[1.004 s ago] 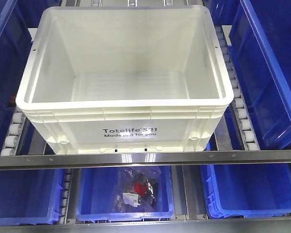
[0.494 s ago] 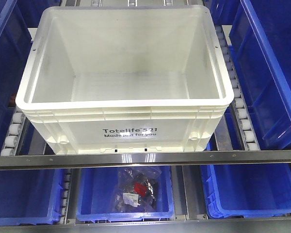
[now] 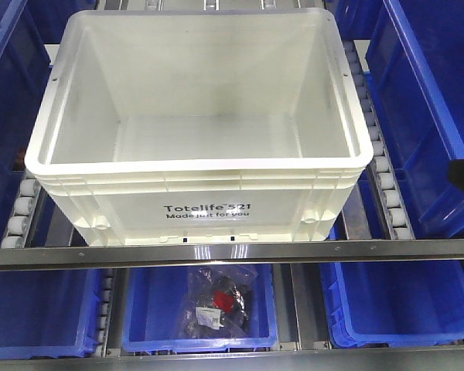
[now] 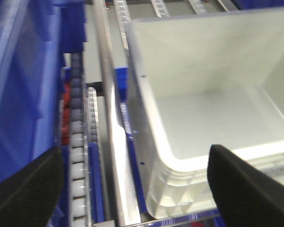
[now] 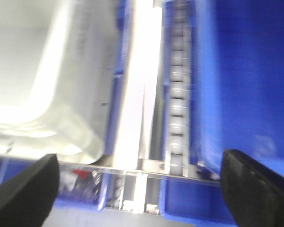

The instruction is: Move bin from left to right shelf

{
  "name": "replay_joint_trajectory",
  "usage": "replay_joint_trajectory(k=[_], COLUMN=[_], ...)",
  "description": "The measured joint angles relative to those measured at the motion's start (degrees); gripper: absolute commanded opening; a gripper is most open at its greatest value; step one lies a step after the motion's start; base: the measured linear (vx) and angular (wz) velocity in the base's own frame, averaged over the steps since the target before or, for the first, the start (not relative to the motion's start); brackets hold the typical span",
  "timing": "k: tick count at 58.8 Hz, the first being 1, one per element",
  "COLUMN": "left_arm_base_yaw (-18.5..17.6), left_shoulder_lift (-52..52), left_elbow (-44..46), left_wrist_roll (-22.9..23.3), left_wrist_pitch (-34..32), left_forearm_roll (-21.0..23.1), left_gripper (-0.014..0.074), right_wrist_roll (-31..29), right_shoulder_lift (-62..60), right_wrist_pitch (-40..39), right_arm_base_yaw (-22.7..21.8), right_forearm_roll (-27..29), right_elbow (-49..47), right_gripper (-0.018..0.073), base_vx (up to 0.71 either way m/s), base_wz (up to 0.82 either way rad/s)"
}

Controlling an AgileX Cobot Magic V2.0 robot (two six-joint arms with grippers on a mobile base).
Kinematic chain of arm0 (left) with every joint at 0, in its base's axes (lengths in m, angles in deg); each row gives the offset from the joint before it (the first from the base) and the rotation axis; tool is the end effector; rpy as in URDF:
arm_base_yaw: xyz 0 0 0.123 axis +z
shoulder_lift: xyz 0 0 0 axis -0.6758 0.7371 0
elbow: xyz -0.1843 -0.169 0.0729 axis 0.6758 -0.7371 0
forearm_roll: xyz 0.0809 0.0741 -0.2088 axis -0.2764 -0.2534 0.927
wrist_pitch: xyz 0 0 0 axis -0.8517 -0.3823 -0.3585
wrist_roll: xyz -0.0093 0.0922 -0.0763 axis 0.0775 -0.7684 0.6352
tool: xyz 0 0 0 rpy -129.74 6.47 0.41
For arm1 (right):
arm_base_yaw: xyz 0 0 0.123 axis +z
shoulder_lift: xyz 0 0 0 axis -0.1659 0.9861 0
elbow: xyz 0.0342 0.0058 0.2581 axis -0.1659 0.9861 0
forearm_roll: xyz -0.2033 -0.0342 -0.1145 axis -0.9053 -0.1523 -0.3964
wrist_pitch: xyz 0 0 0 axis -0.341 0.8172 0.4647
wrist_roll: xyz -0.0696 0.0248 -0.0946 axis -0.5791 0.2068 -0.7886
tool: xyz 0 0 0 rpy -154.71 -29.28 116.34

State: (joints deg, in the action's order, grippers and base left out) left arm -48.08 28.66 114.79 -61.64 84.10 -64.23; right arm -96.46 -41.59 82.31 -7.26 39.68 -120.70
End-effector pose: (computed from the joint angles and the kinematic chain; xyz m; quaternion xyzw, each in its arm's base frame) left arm 0.1373 -0.0260 0.3512 0.0791 0.8402 -0.0636 0.5326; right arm 0.1765 0.0211 0.3088 -0.0710 0.9021 0.0477 0.4230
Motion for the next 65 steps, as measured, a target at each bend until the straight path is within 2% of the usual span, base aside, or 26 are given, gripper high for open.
replay_joint_trajectory(k=[6, 11, 16, 21, 32, 43, 65], left_arm_base_yaw=[-3.7, -4.9, -5.1, -5.1, -5.1, -4.9, -4.9], left_shoulder_lift=[4.1, 8.5, 12.9, 18.1, 26.5, 34.6, 46.0], left_elbow=[1.9, 4.0, 6.6, 9.2, 13.1, 16.5, 20.6], left_wrist_roll=[-0.8, -1.0, -0.8, -0.1, 4.9, 12.2, 13.4], left_wrist_pitch=[2.0, 3.8, 4.8, 5.9, 5.6, 3.7, 0.6], left_forearm_roll=[-0.1, -0.7, -1.1, -1.4, -2.9, -6.7, -7.3], left_gripper=[0.0605, 0.0604, 0.0602, 0.0598, 0.0595, 0.0595, 0.0595], right_wrist_roll=[-1.3, -0.3, 3.7, 10.1, 22.4, 28.8, 29.7], right_shoulder_lift=[4.5, 8.7, 13.1, 18.9, 29.7, 38.9, 48.3], right_wrist_pitch=[1.3, 1.5, 1.6, 1.9, 4.8, 5.3, 6.8], right_arm_base_yaw=[6.1, 11.9, 16.4, 18.9, 19.7, 19.0, 17.7], right_forearm_roll=[-0.3, -3.7, -8.5, -13.6, -18.6, -20.3, -20.2], right_elbow=[-3.0, -5.7, -8.9, -13.4, -22.4, -29.8, -36.9], right_gripper=[0.0697, 0.0677, 0.0656, 0.0630, 0.0575, 0.0561, 0.0561], base_vx=[0.00, 0.00, 0.00, 0.00, 0.00, 0.00, 0.00], base_wz=[0.00, 0.00, 0.00, 0.00, 0.00, 0.00, 0.00])
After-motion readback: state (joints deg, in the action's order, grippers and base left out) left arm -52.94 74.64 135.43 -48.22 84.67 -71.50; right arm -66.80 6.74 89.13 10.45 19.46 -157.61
